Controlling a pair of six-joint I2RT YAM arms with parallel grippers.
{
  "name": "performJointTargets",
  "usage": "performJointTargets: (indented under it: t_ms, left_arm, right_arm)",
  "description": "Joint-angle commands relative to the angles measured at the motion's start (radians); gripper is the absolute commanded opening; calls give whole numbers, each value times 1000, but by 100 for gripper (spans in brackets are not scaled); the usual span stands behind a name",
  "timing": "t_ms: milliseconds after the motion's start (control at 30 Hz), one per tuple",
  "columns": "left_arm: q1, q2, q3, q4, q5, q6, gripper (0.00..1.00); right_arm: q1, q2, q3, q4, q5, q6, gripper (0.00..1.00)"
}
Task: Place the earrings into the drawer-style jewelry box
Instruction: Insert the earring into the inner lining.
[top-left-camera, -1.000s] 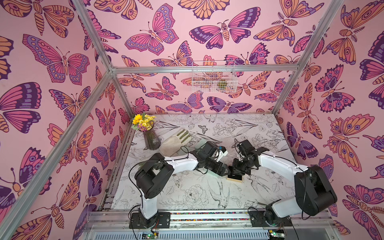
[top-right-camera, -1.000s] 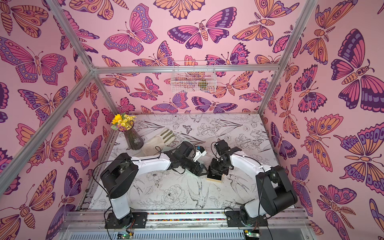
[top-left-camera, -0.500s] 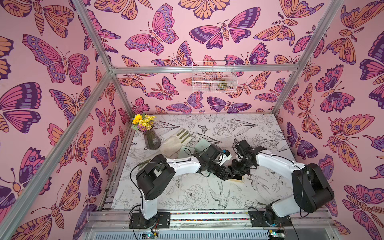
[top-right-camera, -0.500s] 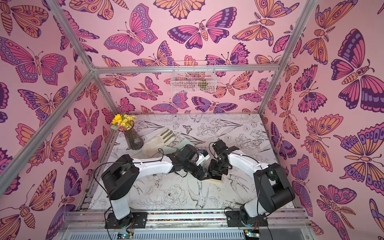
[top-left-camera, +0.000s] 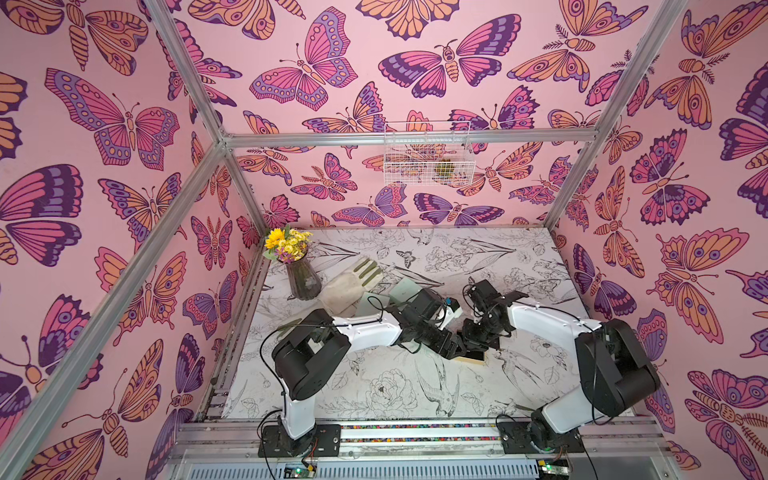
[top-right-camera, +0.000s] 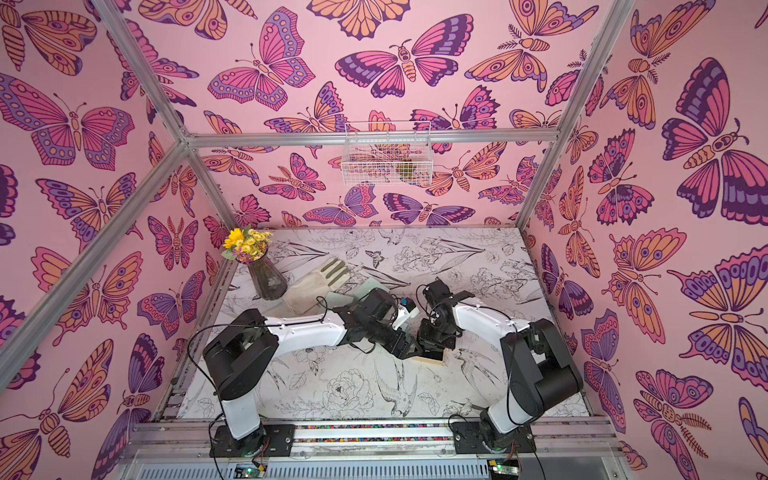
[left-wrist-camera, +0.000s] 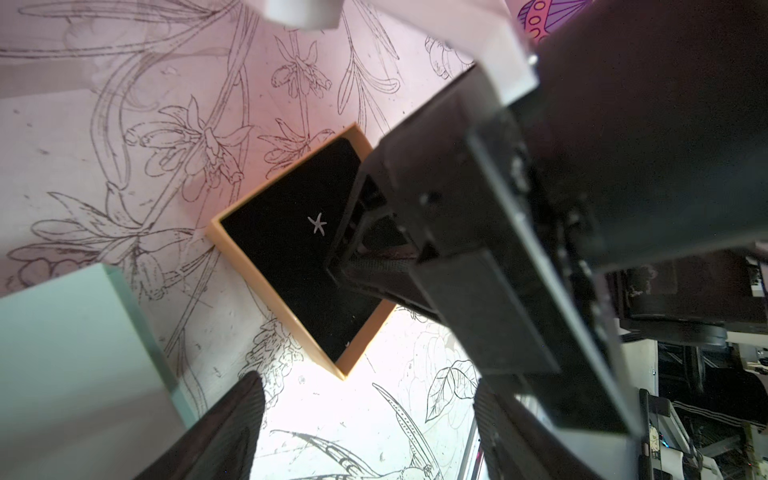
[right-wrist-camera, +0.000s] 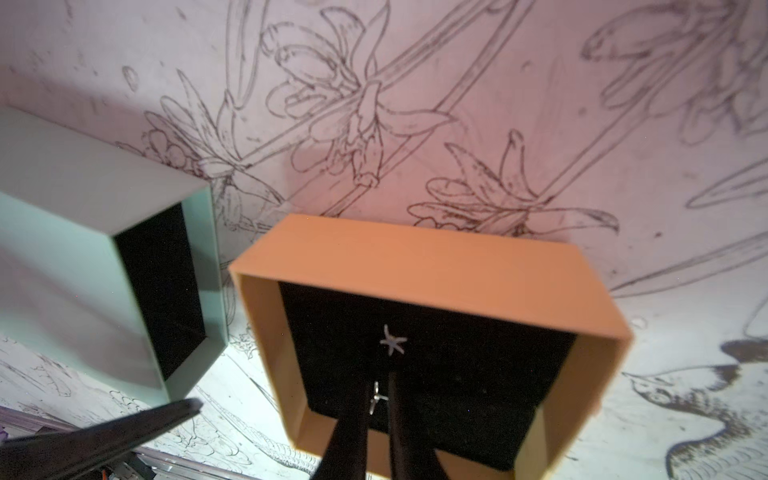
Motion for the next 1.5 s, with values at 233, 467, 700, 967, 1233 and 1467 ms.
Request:
performJointTargets:
  t_ms: [233, 467, 700, 967, 1233, 1467]
  left_arm:
    - [9, 19, 18, -21, -13, 7, 81]
    - [13, 12, 19, -16, -20, 0, 81]
    - [12, 18, 23, -1, -6, -7, 81]
    - [12, 21, 18, 8, -4, -15, 79]
    - [12, 19, 17, 8, -1, -15, 79]
    - [12, 27, 27, 9, 5, -13, 79]
  right_arm:
    - [10, 23, 23, -32, 21, -15, 5]
    - [9, -62, 26, -47, 13, -1, 0]
    - [-1, -124, -7, -17, -44, 30, 0]
    - [-20, -105, -80, 82, -86, 54, 0]
    - [-19, -75, -149, 187, -97, 84, 0]
    - [-20, -83, -184, 208, -66, 92, 0]
